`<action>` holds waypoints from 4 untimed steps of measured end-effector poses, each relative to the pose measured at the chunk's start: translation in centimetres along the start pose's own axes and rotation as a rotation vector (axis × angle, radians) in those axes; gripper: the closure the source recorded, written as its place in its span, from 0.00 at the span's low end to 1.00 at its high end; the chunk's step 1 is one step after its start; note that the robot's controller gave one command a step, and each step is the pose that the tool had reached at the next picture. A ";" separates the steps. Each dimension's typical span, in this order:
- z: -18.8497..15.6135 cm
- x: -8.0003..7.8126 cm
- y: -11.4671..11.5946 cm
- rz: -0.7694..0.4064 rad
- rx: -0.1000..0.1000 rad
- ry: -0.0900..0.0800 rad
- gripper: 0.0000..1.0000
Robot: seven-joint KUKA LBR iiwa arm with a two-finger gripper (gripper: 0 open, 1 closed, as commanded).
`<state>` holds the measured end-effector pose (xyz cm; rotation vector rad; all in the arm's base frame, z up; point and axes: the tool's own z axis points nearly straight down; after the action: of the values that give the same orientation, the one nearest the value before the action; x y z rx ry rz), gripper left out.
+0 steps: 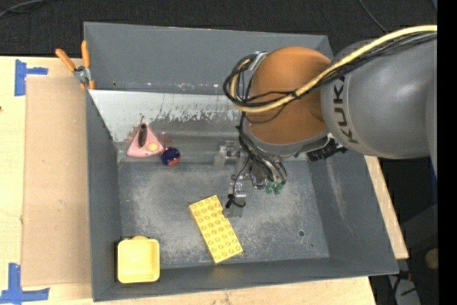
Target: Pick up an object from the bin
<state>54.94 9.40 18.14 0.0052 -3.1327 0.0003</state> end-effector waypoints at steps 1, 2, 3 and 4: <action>-0.4 -0.2 -0.1 0.003 -0.001 -0.007 0.00; 4.1 0.6 -1.4 0.159 -0.001 -0.008 0.00; 7.3 3.8 -1.0 0.218 -0.002 -0.008 0.00; 7.8 4.5 -1.3 -0.094 -0.001 -0.006 0.00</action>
Offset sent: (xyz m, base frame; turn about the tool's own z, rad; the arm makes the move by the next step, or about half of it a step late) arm -0.0199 -0.0362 -0.1114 0.3948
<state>50.35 8.10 10.36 0.1529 -3.1352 -0.0019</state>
